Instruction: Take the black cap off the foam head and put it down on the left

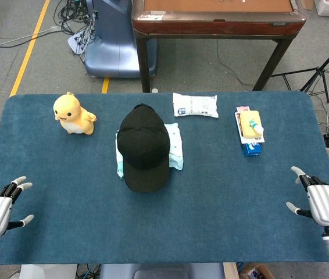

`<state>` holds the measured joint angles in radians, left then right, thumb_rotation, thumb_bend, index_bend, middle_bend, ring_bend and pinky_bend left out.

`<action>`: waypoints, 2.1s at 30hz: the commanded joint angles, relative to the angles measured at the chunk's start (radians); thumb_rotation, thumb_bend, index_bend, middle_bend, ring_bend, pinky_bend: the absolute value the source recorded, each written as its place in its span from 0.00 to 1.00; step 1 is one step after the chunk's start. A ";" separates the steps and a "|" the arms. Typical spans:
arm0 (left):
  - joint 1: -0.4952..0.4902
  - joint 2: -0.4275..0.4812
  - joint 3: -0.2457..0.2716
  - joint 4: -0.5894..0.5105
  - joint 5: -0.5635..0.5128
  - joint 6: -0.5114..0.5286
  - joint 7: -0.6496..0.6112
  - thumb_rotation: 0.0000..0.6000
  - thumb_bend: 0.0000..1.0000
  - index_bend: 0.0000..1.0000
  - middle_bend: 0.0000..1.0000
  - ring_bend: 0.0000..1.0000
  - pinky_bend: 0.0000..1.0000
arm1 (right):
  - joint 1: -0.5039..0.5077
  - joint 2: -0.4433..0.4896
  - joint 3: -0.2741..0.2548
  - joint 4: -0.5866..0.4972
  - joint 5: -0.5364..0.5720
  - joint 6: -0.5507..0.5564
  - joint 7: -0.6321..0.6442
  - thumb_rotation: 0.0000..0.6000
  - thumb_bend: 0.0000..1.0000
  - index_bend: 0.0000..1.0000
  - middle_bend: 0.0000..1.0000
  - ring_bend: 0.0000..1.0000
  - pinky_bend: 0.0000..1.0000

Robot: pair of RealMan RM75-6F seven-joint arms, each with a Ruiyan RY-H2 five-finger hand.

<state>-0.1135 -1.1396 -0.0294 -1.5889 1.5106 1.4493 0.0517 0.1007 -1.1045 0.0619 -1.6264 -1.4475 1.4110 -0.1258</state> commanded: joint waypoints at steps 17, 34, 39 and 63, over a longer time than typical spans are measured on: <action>-0.003 -0.037 0.014 0.003 0.086 0.052 0.002 1.00 0.02 0.26 0.30 0.30 0.54 | -0.049 0.025 -0.007 -0.010 -0.085 0.132 0.096 1.00 0.08 0.31 0.41 0.36 0.55; -0.137 -0.077 0.002 -0.063 0.244 -0.028 0.108 1.00 0.02 0.50 0.70 0.56 0.70 | -0.080 0.047 0.003 -0.003 -0.097 0.187 0.150 1.00 0.08 0.44 0.45 0.36 0.55; -0.186 -0.112 -0.020 -0.088 0.261 -0.064 0.153 1.00 0.00 0.57 0.81 0.63 0.73 | -0.077 0.051 0.007 -0.003 -0.090 0.177 0.153 1.00 0.08 0.44 0.45 0.36 0.55; -0.388 -0.271 -0.120 -0.153 0.052 -0.338 0.465 1.00 0.00 0.69 0.96 0.74 0.79 | -0.077 0.071 0.019 -0.001 -0.065 0.156 0.202 1.00 0.08 0.44 0.45 0.36 0.55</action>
<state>-0.4916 -1.3989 -0.1408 -1.7476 1.5751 1.1186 0.5077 0.0236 -1.0336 0.0806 -1.6282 -1.5126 1.5675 0.0755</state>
